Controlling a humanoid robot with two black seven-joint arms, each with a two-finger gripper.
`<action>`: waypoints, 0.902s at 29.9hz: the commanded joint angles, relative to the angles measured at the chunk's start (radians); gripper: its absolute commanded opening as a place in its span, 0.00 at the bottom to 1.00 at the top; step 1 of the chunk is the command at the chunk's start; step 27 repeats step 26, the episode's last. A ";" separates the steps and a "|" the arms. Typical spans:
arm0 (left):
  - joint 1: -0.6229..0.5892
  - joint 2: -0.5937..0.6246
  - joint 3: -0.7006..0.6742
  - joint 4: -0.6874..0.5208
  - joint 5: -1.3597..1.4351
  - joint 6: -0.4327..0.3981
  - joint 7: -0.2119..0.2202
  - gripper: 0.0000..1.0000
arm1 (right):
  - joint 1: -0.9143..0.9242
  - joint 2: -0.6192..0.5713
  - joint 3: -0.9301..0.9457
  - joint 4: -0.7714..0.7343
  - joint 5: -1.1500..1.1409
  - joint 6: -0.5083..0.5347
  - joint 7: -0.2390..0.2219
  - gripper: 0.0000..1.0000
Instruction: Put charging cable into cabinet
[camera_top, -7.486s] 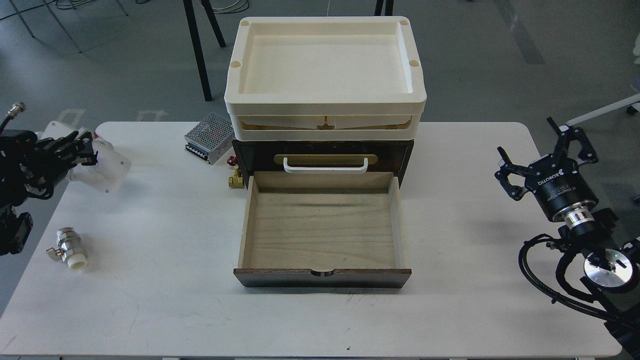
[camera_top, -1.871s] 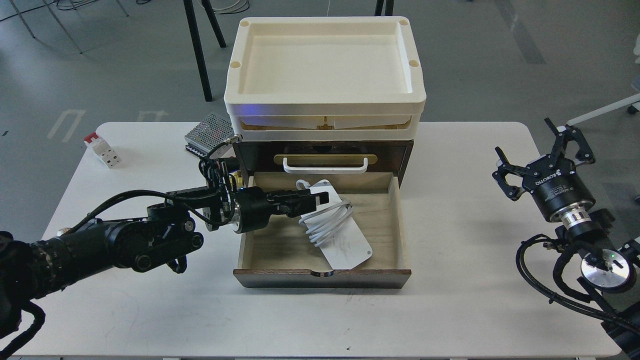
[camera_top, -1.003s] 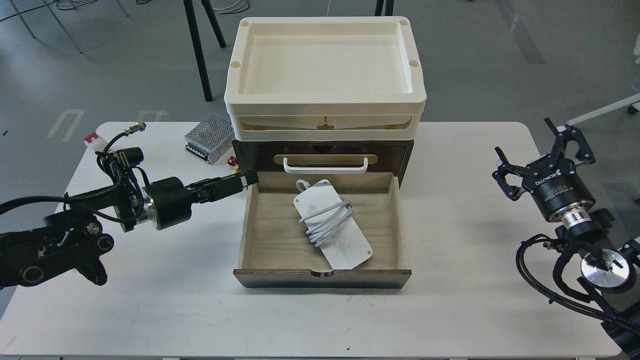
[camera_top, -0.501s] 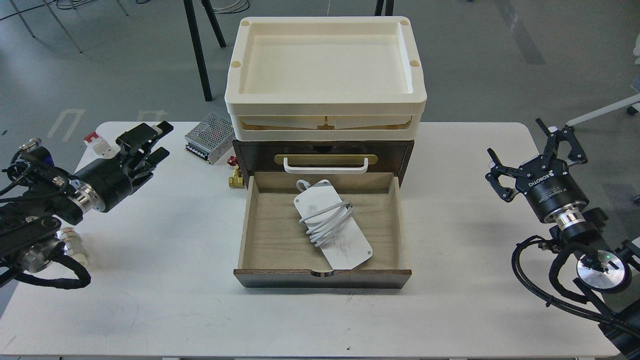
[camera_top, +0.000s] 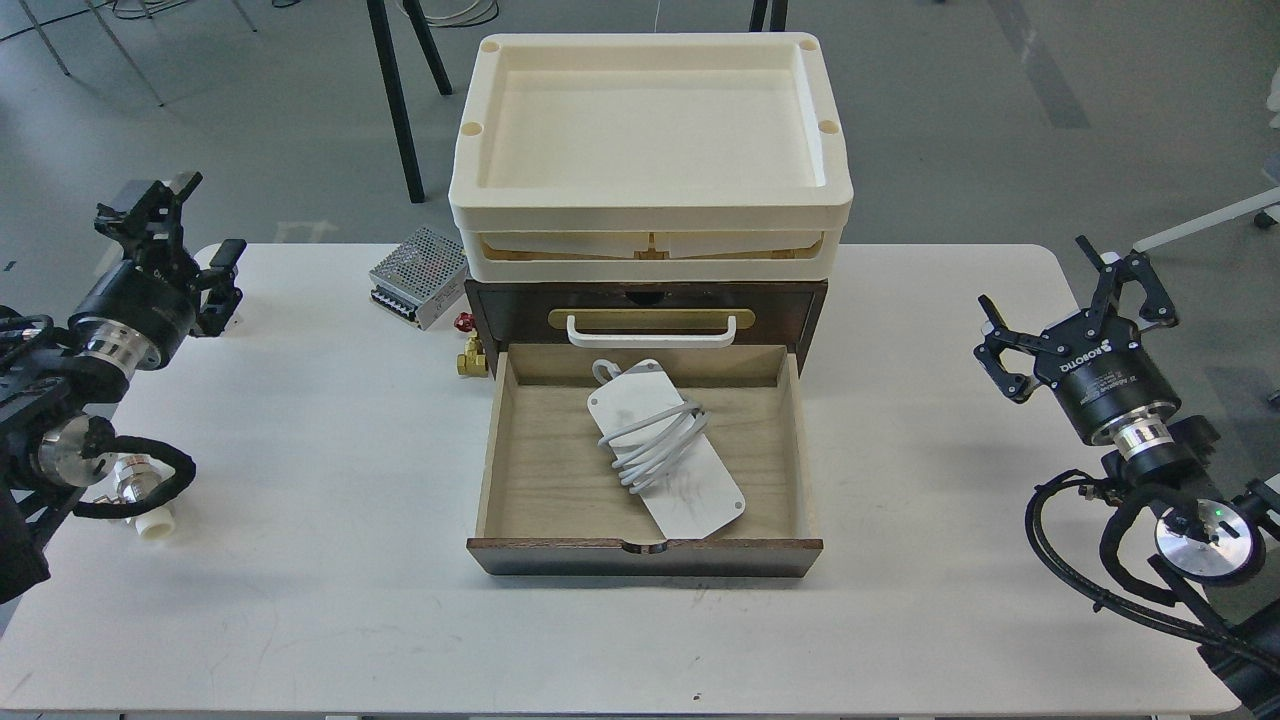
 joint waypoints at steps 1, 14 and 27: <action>0.012 -0.044 -0.022 0.046 -0.012 -0.102 0.000 0.88 | 0.000 0.000 0.001 0.001 0.000 0.001 0.000 0.99; 0.014 -0.138 -0.006 0.066 0.026 -0.074 0.000 1.00 | 0.000 0.003 -0.006 0.001 -0.001 -0.004 0.000 0.99; 0.012 -0.147 -0.015 0.066 0.038 -0.085 0.000 1.00 | 0.000 0.003 -0.006 0.001 -0.001 -0.004 0.000 0.99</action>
